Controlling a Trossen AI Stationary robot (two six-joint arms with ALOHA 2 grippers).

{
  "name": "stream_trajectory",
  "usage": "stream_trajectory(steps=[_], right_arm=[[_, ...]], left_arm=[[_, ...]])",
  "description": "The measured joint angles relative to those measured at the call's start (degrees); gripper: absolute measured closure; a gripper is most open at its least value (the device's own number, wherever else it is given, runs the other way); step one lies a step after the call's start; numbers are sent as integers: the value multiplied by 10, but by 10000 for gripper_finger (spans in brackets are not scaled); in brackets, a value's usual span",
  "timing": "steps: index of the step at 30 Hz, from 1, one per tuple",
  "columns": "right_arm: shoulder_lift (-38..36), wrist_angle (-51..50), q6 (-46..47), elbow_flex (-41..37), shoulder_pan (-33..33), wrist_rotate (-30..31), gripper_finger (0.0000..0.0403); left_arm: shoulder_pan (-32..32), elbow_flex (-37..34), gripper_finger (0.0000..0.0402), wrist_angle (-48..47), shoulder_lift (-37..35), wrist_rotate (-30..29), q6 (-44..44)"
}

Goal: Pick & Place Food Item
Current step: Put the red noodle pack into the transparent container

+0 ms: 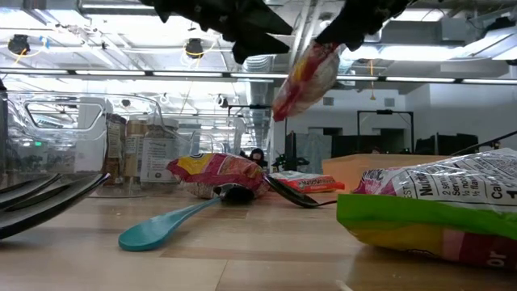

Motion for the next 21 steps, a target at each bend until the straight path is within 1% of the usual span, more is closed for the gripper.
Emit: stream_trajectory(steps=[2, 5, 21], right_arm=[[0, 10, 0, 0, -2, -13, 403], [0, 35, 0, 0, -2, -14, 403], [1, 70, 0, 0, -2, -15, 403]], left_arm=[[3, 0, 175, -3, 1, 12, 0], [4, 0, 181, -7, 9, 13, 0], [1, 0, 253, -2, 9, 9, 11]])
